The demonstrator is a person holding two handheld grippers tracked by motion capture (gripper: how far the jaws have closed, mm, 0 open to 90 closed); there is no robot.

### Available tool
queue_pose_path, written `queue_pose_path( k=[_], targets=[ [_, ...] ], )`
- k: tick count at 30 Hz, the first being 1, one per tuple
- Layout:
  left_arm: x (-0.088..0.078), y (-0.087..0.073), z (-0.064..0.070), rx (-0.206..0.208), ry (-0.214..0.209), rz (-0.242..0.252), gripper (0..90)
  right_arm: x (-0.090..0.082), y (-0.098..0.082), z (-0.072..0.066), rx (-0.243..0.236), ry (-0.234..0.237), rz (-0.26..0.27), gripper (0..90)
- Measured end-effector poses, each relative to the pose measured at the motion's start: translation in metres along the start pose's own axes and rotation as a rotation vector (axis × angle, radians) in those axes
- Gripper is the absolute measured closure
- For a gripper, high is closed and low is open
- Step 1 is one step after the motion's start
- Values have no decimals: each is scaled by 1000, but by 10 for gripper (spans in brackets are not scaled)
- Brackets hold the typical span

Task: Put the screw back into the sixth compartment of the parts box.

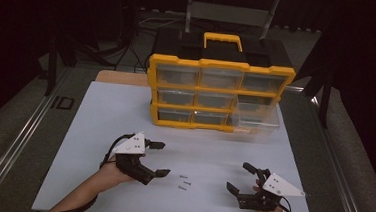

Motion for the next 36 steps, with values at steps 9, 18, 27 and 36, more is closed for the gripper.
queue_pose_path(
  k=[9,18,27,36],
  targets=[
    [30,-9,4,34,-60,-99,247,0,0,-1,-2,7,0,104],
    [57,-19,8,67,-110,-182,400,-1,0,-1,1,9,2,105],
    [71,-30,4,85,-113,-257,582,-1,0,0,6,12,1,105],
    [83,-46,1,94,-116,-342,636,-2,1,0,5,14,4,105]
  ],
)
Point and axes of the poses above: each handheld gripper's, and its own axes: x roughly forward along the jaws, y roughly out of its top, z roughly to its right, the point moved 10 cm from there along x, roughly forward along the jaws, and after that the axes turned 1 degree about y, right-handed, at the moved point
